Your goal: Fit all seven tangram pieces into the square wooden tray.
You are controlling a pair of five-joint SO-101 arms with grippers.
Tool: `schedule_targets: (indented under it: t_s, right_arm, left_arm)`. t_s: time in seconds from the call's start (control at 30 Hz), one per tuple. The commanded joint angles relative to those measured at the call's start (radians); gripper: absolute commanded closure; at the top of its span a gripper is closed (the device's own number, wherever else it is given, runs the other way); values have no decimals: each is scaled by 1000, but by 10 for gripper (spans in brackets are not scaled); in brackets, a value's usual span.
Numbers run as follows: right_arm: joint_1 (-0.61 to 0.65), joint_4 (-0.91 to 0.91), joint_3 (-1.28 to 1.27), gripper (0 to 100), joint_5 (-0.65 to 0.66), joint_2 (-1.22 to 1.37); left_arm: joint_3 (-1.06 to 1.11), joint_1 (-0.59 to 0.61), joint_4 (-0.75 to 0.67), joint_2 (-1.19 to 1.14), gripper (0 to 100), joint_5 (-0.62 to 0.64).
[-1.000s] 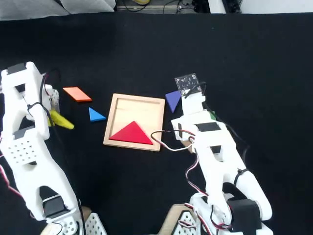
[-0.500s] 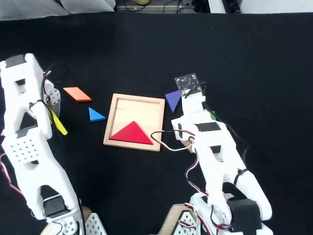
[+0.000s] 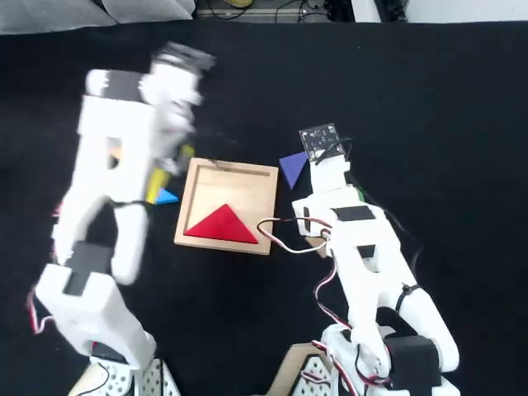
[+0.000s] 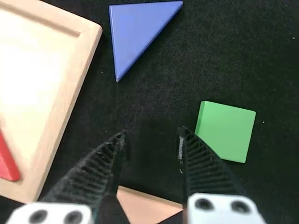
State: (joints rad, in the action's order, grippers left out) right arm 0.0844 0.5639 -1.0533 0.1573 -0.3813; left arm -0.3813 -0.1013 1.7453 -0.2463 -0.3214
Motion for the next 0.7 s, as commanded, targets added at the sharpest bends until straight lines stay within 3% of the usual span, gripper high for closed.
schedule_targets:
  t_s: [0.0,0.13,0.33,0.53,0.67]
  right_arm:
    - [-97,-14,31,832,2,-44]
    - [-163,-15,41,832,-57,-44]
    - [-164,-17,41,832,-60,-44]
    - [-163,-17,41,832,-60,-44]
    - [-163,-17,41,832,-60,-44]
  left_arm:
    - [94,-147,-77,75,970,-61]
    - [219,-163,-230,74,970,-2]
    - [397,-159,-427,74,970,91]
    - [473,-94,-543,74,970,270]
    - [516,-71,-583,74,970,293]
